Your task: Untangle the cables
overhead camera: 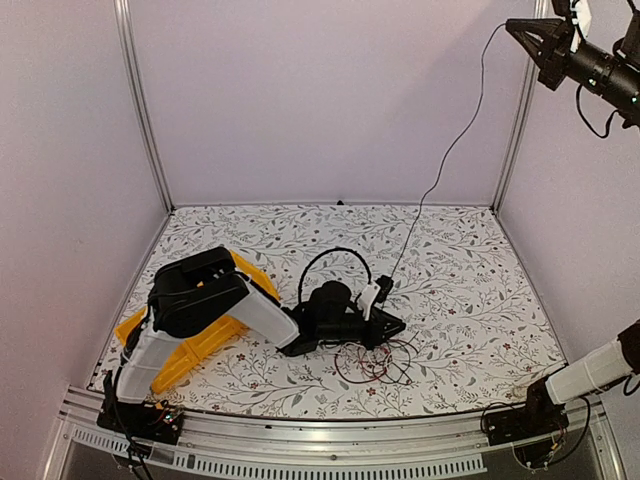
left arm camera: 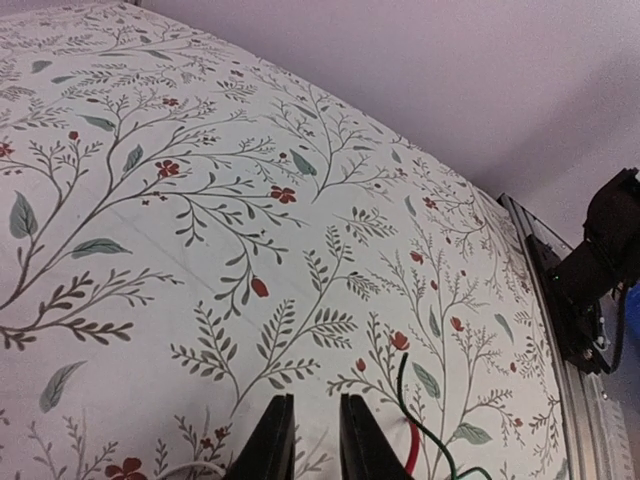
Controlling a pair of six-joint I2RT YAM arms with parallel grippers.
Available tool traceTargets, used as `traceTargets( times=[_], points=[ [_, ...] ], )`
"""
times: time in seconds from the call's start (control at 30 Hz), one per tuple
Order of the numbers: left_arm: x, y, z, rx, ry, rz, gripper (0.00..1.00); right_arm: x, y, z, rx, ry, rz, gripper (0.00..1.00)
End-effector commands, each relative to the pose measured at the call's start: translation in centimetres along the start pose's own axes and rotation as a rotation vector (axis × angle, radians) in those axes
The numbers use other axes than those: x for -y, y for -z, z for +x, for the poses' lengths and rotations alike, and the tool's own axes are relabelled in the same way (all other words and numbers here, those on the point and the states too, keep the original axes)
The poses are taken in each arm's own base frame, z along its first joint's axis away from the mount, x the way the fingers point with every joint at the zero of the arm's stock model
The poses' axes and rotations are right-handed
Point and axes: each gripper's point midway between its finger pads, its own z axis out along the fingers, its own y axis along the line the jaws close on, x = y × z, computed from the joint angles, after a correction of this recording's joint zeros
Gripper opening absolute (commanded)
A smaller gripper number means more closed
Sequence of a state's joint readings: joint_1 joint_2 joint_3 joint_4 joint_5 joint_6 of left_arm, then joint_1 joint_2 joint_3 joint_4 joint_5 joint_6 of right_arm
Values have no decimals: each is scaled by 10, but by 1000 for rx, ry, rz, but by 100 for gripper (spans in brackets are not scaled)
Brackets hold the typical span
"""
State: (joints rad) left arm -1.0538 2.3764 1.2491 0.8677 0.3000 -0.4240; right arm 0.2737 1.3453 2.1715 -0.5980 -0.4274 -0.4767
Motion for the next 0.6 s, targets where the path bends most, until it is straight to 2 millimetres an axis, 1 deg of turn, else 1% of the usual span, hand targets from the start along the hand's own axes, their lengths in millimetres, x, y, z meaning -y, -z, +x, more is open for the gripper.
traceTargets(
  times=[0.0,0.07,0.13,0.17,0.23,0.27,0.3,0.37,0.4,0.43,0.47,0.5,0.53,0.57],
  points=[
    [-4,9,-8,52,11,20,18,29,-9,34,-82,-59,152,0],
    [-2,14,-12,71,7,27,18,53,-5,48,-109,-85,266,0],
    [3,23,-22,113,1,35,17,65,-3,72,-154,-111,327,0],
    [6,29,-29,142,-6,34,17,68,-4,90,-189,-121,350,0],
    [9,39,-44,182,-18,21,14,66,-3,134,-268,-149,363,0],
    [10,43,-51,195,-27,15,12,61,-1,163,-323,-167,361,0],
    [12,48,-58,211,-35,11,10,55,3,188,-370,-184,355,0],
    [14,55,-67,231,-47,0,5,34,11,246,-476,-223,325,0],
    [15,57,-70,239,-49,-3,3,24,18,267,-514,-237,316,0],
    [16,59,-73,245,-52,-3,0,10,24,295,-566,-261,297,0],
    [15,59,-75,247,-54,-4,0,-4,31,316,-605,-278,279,0],
    [16,59,-77,247,-56,0,0,-22,39,343,-659,-299,253,0],
    [16,59,-78,246,-57,1,0,-35,46,361,-694,-306,229,1],
    [18,58,-80,245,-58,6,0,-50,51,373,-718,-316,188,14]
  ],
)
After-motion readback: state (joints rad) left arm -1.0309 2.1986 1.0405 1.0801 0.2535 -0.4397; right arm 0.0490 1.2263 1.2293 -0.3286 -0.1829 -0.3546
